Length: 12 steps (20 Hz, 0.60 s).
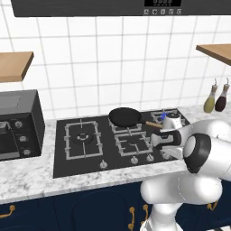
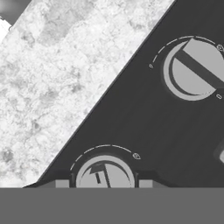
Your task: Turn off the rear right burner of the stove.
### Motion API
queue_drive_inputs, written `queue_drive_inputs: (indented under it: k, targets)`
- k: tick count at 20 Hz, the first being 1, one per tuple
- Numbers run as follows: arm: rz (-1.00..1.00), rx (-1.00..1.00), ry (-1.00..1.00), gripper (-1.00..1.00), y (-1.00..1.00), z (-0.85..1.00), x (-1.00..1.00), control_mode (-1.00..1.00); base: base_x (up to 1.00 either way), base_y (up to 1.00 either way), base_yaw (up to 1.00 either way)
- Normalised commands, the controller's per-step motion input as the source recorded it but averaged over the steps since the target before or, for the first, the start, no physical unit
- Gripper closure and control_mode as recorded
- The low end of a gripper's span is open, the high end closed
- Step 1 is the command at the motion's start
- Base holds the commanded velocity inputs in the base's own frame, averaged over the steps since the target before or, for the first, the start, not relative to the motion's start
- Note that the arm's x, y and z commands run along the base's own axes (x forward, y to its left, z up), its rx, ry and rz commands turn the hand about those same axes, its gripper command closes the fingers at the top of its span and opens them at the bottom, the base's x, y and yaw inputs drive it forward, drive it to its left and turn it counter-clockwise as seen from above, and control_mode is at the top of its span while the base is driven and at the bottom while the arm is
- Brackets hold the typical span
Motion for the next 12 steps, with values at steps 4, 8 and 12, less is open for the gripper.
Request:
queue_drive_inputs:
  k: [4,8,12]
  targets:
    - [0.00,0.00,0.00,1.00,0.04,-0.01,0.00,-1.00,0.00,0.00,0.00]
    - [0.00,0.00,0.00,1.00,0.00,0.00,0.00,-1.00,0.00,0.00,0.00]
    - [0.00,0.00,0.00,1.00,0.00,0.00,0.00,-1.00,0.00,0.00,0.00]
